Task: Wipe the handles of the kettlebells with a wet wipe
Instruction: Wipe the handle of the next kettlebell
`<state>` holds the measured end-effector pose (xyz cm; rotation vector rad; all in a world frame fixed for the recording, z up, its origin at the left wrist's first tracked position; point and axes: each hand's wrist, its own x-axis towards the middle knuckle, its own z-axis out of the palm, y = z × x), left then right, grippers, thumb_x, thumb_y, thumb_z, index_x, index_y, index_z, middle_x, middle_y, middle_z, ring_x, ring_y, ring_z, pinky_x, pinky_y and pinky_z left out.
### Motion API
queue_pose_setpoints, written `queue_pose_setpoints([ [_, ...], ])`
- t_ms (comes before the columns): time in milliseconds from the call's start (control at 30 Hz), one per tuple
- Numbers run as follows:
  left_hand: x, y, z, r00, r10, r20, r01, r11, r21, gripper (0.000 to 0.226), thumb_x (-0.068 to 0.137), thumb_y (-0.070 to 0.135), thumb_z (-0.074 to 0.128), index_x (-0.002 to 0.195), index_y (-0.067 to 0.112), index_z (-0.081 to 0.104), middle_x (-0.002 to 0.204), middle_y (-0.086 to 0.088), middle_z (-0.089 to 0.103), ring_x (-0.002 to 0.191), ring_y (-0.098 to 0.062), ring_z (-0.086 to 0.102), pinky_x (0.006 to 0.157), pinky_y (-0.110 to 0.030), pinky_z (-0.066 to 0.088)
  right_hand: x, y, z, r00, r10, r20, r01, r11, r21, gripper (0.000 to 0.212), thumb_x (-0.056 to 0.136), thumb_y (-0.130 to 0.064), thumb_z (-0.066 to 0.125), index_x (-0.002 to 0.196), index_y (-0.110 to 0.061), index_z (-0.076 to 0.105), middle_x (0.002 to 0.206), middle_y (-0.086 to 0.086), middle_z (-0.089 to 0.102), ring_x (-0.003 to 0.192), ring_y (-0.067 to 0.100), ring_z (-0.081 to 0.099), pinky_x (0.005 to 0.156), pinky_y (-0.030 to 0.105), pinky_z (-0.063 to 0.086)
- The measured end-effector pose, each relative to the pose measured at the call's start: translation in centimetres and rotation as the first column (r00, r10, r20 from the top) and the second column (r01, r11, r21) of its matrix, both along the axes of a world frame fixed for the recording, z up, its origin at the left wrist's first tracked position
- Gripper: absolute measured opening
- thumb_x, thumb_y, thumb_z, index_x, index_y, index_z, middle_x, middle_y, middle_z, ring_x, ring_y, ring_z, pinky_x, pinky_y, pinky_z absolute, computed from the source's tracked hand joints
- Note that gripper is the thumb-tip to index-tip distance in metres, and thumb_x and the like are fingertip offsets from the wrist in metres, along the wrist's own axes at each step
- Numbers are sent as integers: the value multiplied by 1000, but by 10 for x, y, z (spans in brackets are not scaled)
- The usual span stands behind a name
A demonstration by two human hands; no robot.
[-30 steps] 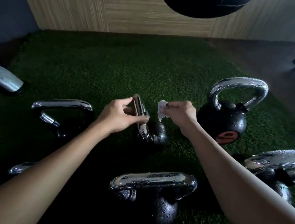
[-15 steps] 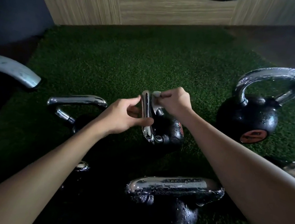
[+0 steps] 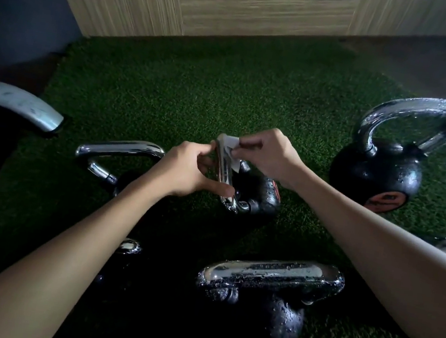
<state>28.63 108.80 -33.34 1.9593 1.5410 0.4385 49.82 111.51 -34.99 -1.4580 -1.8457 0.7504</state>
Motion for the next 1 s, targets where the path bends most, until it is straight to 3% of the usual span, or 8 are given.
queue_pose_setpoints([
  [100,-2,-2,1,999,-14,-44,15,999,36,87,45,68,91,125,42,69,83,20,72,84,10,63,55,-7,38,4,-18,3,998,62,32,-62,998,-15,11,82,-27,84,93,-31,82,59,-14,62,45,-6,45,45,11,32],
  [267,1,-5,3,999,7,-46,-6,1000,13,80,50,64,92,123,41,69,87,21,73,79,16,59,56,-4,40,-5,-16,12,1000,-13,19,13,1000,16,16,80,-29,85,96,-27,83,69,-8,69,55,-3,49,55,20,38],
  [400,-2,-9,6,999,28,-39,-28,1000,-2,114,39,70,89,143,36,57,105,19,75,95,6,66,64,-8,41,-1,-33,8,999,42,11,-42,996,-74,21,74,-26,91,93,-28,82,54,-22,63,47,-10,51,48,8,35],
  [500,-5,-10,6,998,44,-38,-46,998,-39,133,32,72,87,152,29,46,90,20,77,87,9,67,67,-17,43,5,-46,6,987,157,31,-151,978,-145,21,72,-24,92,91,-27,83,53,-24,62,46,-9,50,48,7,33],
  [567,-7,-10,7,998,17,-63,-19,999,-42,136,33,70,88,154,26,43,83,23,76,79,14,66,66,-19,43,2,-47,6,990,138,21,-134,983,-126,21,72,-21,91,91,-26,83,55,-24,65,50,-10,53,51,6,36],
  [667,-9,-9,11,994,-56,-97,51,997,-58,138,35,65,92,156,24,39,85,21,77,81,10,69,72,-22,49,-2,-47,8,997,75,-28,-78,993,-87,22,71,-22,92,92,-24,84,70,-18,74,61,-10,62,63,11,47],
  [867,-4,-11,15,992,-107,-65,104,993,-48,117,43,47,100,145,19,52,86,17,78,80,6,72,79,-24,55,6,-62,-1,989,143,44,-139,986,-96,23,67,-27,95,87,-28,83,59,-24,64,53,-9,53,54,8,37],
  [1000,-4,-11,13,995,-76,-58,71,994,-81,135,44,46,100,158,16,33,86,18,78,80,8,71,73,-17,50,16,-75,-16,970,193,148,-184,980,-74,18,72,-21,92,88,-23,83,59,-23,61,56,-11,55,55,8,39],
])
